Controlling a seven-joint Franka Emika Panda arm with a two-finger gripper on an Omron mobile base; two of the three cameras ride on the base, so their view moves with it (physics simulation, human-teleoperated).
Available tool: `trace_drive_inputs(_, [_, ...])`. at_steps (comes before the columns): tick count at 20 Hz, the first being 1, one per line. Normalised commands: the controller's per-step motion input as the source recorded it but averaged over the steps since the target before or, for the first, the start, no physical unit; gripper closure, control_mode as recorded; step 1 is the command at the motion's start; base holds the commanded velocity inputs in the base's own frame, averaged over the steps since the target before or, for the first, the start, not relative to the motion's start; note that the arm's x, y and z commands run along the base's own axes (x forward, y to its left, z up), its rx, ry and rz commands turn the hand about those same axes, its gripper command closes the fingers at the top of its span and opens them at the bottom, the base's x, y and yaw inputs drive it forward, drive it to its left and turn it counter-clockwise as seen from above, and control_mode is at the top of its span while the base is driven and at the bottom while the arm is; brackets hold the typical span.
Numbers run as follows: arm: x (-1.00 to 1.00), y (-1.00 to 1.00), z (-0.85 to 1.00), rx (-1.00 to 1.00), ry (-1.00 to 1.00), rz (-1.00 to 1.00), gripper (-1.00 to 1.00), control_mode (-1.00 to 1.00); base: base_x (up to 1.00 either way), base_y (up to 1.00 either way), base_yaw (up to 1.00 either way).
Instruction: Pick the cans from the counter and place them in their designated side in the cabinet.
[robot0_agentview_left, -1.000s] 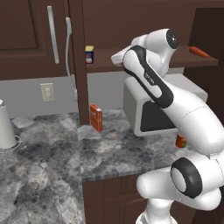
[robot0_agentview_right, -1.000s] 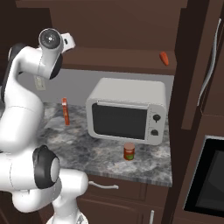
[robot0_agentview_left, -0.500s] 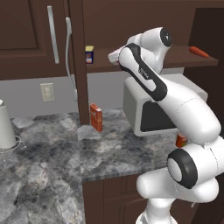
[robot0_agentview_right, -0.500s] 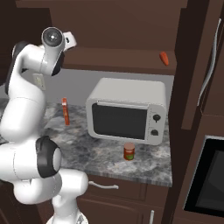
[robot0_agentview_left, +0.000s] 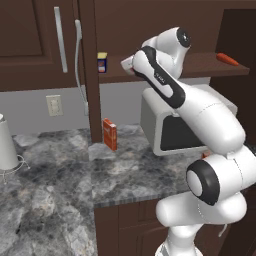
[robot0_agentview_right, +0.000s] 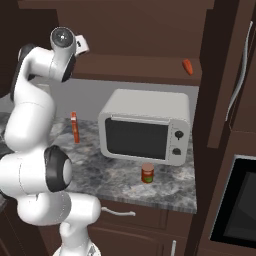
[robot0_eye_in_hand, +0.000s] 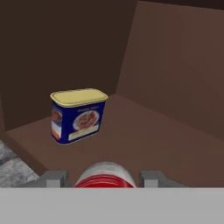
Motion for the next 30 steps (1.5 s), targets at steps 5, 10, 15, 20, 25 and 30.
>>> trace_drive_inputs(5, [0.17, 0.05, -0.02, -0.02, 0.03, 0.0, 1.0, -1.0, 0.0, 0.0, 0.0])
trace_drive_inputs(10, [0.23, 0.15, -0.03, -0.01, 0.01, 0.0, 1.0, -1.0, 0.0, 0.0, 0.0])
trace_drive_inputs(15, [0.24, 0.18, 0.0, -0.01, 0.0, 0.0, 1.0, -1.0, 0.0, 0.0, 0.0])
trace_drive_inputs(20, [0.23, 0.1, -0.02, -0.01, 0.0, 0.0, 1.0, -1.0, 0.0, 0.0, 0.0])
trace_drive_inputs(25, [0.24, 0.05, -0.04, 0.0, 0.0, 0.0, 1.0, -1.0, 0.0, 0.0, 0.0])
trace_drive_inputs(30, [0.23, 0.06, -0.06, 0.0, 0.0, 0.0, 1.0, -1.0, 0.0, 0.0, 0.0])
